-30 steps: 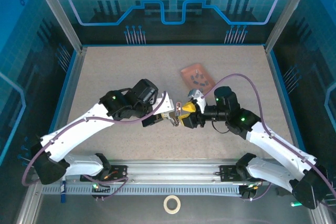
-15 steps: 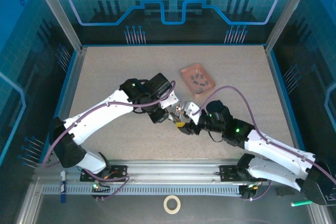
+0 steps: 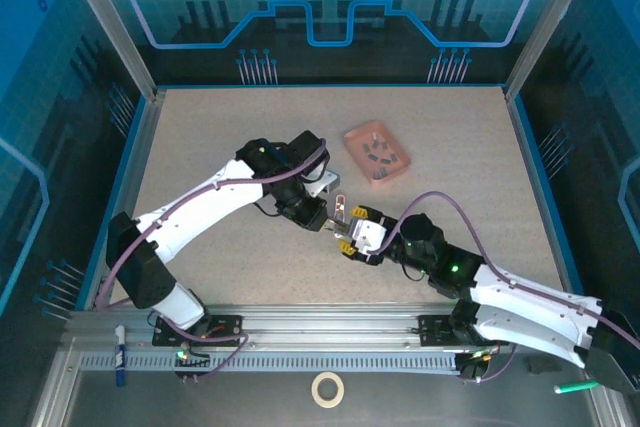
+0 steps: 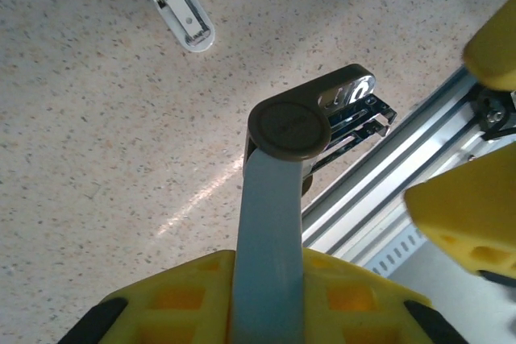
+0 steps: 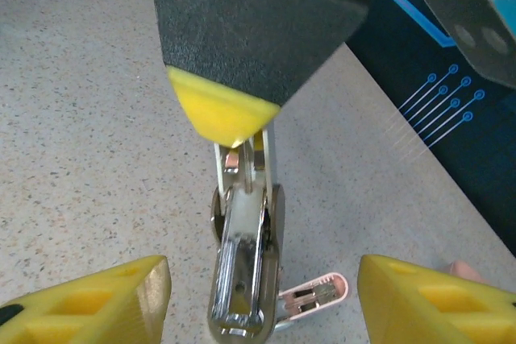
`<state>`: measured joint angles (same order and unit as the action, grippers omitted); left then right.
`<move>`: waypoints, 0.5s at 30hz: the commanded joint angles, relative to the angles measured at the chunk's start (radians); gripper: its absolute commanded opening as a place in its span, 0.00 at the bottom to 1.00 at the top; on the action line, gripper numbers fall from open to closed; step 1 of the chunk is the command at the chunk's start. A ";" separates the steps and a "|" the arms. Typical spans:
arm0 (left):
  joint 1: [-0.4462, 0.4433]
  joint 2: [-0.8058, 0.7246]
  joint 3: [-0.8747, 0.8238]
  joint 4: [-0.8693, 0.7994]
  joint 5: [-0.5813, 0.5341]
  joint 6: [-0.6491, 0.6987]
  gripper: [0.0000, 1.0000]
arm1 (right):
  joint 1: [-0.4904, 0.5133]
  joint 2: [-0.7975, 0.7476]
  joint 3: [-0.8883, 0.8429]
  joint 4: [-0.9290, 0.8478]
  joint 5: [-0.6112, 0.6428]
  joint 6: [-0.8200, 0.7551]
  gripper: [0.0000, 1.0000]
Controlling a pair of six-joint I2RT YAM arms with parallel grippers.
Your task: Load the staples into the stapler
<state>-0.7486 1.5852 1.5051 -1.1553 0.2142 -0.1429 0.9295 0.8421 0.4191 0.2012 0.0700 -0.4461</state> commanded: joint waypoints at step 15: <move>0.011 0.030 0.062 -0.038 0.105 -0.090 0.15 | 0.011 0.200 0.035 0.250 -0.076 -0.054 0.56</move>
<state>-0.7448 1.6051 1.5295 -1.1648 0.2836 -0.1864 0.9310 1.0248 0.4202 0.3729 0.0177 -0.5018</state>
